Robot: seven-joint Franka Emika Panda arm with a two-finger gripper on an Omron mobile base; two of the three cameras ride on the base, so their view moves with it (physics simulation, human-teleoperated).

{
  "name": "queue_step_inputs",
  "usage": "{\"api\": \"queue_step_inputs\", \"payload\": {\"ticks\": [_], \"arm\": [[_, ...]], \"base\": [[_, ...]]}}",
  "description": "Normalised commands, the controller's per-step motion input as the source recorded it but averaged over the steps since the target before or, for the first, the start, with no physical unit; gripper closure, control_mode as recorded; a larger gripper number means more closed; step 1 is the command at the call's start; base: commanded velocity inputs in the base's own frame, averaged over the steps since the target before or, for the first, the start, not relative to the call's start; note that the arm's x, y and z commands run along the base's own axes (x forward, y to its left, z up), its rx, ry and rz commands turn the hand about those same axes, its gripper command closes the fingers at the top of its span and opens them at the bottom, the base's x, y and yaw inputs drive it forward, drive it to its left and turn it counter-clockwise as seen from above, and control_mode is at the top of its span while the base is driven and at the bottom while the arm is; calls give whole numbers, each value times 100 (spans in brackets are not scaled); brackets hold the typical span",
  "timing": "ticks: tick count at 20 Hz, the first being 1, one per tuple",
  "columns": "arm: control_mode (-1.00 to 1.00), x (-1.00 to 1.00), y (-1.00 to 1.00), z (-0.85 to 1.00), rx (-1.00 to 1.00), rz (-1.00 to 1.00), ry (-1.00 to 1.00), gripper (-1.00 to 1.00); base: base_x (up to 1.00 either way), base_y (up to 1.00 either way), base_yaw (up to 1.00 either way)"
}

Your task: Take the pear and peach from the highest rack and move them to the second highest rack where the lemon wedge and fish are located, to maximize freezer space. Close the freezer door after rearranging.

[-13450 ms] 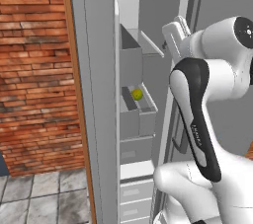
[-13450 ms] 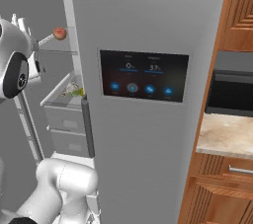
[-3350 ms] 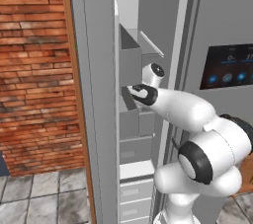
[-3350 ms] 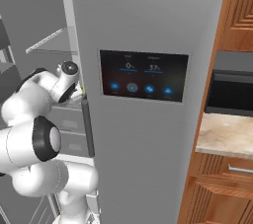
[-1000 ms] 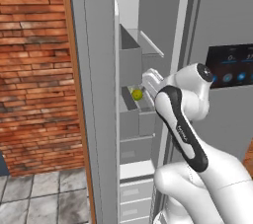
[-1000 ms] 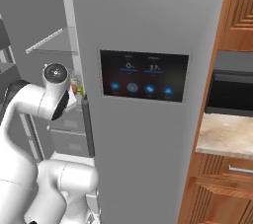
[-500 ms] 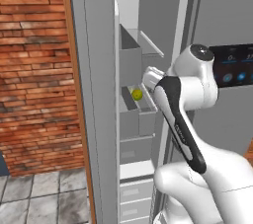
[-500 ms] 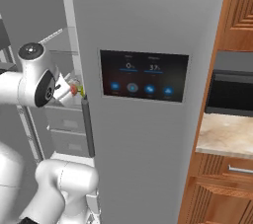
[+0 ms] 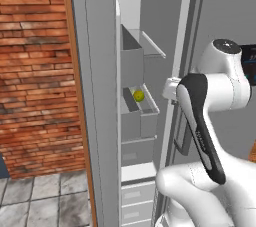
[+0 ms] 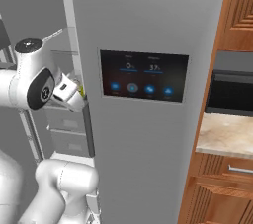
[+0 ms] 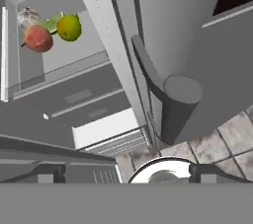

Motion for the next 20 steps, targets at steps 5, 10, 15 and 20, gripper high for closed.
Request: {"api": "queue_step_inputs", "payload": {"ticks": [5,10,15,20], "arm": [[-100,-44,-24,-11,0,29,0,-100],[-100,-17,-24,-21,0,32,0,-100],[-100,-13,-4,-8,0,15,0,-100],[100,0,0,0,0,0,0,-100]], "base": [[0,0,0],[0,0,0],[0,0,0],[-94,0,2]]}}
